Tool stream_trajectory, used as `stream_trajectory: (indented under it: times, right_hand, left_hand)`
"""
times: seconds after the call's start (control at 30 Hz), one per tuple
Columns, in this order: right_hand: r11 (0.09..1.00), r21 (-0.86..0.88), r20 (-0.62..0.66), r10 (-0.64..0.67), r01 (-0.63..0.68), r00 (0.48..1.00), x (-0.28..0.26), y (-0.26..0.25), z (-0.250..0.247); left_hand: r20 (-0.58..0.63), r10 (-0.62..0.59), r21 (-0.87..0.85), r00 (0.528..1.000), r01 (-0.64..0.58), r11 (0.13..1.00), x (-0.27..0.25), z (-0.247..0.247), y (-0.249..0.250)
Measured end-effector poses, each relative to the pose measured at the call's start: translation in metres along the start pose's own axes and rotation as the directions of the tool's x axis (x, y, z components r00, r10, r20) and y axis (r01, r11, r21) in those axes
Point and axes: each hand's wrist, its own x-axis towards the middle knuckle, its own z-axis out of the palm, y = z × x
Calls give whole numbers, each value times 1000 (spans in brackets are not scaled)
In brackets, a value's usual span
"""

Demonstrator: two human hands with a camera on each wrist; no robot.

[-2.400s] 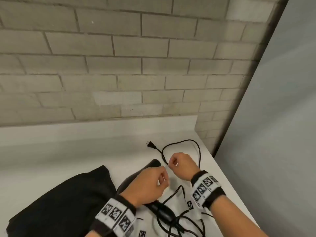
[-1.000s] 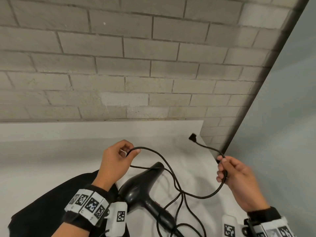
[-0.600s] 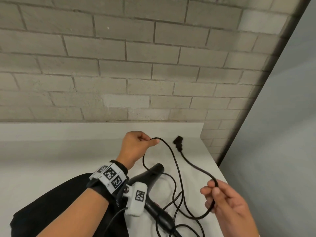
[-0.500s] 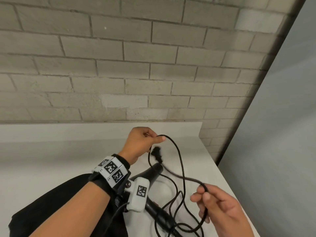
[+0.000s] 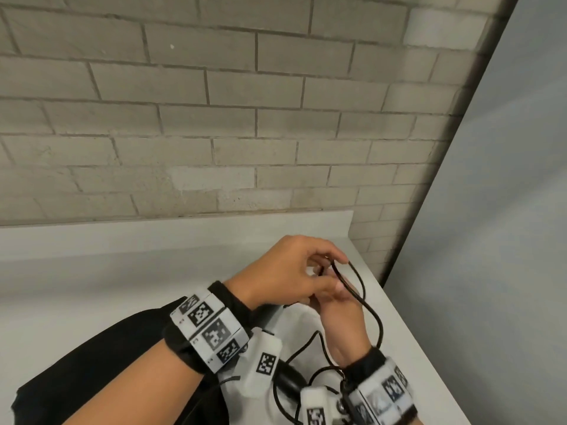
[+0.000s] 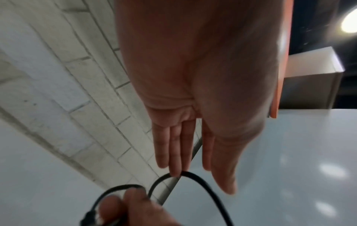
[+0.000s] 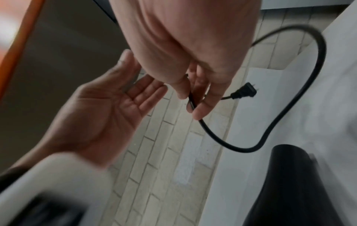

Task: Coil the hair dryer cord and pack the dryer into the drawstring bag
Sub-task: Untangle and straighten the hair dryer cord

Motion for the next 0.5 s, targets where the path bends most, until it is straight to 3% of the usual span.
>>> stream_trajectory:
  times: [0.13, 0.2, 0.3, 0.37, 0.5]
  right_hand:
    - [997, -28, -77, 67, -69, 995, 32, 13, -10]
    - [993, -62, -97, 96, -102, 991, 47, 24, -14]
    - [974, -104, -59, 195, -200, 979, 57, 38, -18]
    - [917, -322, 6, 248, -233, 969, 54, 41, -22]
    - [814, -577, 191, 216, -68, 958, 29, 18, -34]
  left_hand:
    - [-230, -74, -9, 970, 74, 997, -30, 14, -26]
    - [-232, -163, -64, 959, 152, 986, -51, 28, -40]
    - [111, -206, -26, 972, 210, 977, -85, 48, -50]
    - [321, -158, 15, 934, 161, 987, -104, 56, -52]
    - [399, -60, 118, 915, 13, 993, -126, 59, -66]
